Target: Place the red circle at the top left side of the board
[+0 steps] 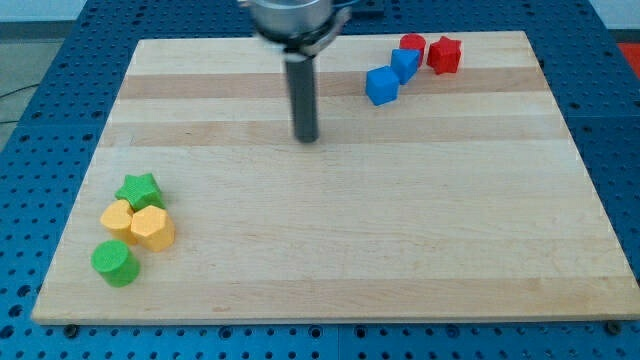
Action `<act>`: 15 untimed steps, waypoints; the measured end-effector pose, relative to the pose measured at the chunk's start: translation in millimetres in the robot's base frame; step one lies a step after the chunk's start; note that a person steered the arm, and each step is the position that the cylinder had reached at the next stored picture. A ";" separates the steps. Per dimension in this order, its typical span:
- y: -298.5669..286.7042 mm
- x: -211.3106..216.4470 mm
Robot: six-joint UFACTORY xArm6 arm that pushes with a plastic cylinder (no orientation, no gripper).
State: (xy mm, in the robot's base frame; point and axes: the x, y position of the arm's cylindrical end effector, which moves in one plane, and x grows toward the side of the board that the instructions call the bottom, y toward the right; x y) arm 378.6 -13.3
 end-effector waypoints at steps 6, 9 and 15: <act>185.3 -86.8; 191.5 -133.3; -111.7 -130.7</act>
State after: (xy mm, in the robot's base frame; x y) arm 247.9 -125.0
